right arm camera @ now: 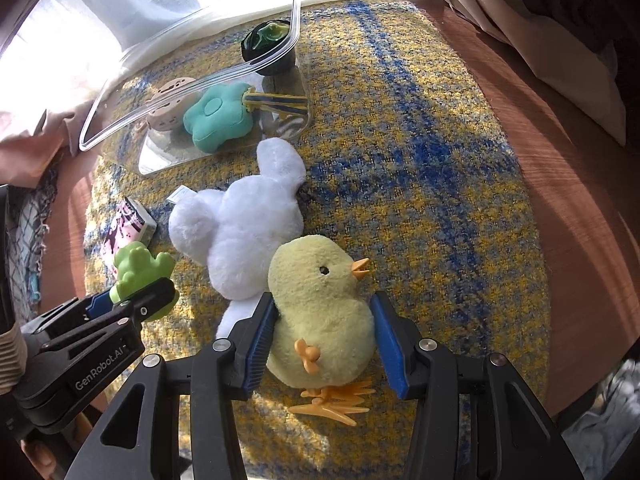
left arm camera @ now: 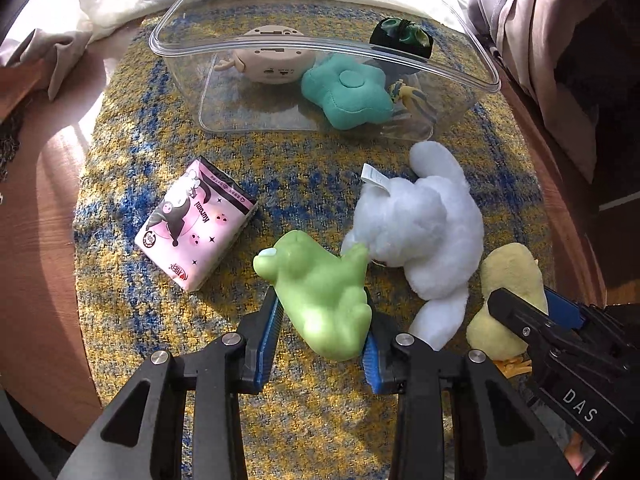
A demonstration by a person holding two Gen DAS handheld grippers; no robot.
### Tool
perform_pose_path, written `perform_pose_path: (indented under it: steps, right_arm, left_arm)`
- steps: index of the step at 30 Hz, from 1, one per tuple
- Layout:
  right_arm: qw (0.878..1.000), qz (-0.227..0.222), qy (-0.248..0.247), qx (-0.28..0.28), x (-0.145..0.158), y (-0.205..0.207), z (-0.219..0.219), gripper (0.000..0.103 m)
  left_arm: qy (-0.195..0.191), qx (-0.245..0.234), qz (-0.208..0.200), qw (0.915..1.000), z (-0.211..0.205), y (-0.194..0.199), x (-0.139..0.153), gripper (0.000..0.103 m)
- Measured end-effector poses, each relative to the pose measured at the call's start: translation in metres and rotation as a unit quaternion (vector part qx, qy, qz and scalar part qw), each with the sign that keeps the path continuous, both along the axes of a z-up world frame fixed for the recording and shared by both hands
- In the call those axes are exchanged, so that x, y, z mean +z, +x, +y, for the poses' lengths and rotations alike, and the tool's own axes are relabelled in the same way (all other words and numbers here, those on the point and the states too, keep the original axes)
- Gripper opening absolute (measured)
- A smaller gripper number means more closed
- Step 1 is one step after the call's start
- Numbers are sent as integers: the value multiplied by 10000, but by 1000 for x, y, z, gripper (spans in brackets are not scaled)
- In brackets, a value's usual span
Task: Organize objects
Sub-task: 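Carry the yellow chick over the clear box with the right gripper while the left carries the green frog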
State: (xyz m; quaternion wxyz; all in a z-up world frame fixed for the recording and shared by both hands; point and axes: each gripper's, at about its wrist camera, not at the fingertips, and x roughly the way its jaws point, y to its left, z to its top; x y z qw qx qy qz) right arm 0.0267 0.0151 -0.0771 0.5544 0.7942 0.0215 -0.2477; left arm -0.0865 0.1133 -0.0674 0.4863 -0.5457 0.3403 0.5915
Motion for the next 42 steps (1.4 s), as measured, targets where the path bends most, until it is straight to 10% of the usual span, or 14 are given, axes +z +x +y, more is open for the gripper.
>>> perform_pose_path:
  steps: [42]
  right_arm:
    - [9945,-51,-619,-840,104,-41,-29,48]
  left_arm:
    - [979,78,-85,9951,-10,-59,81,36]
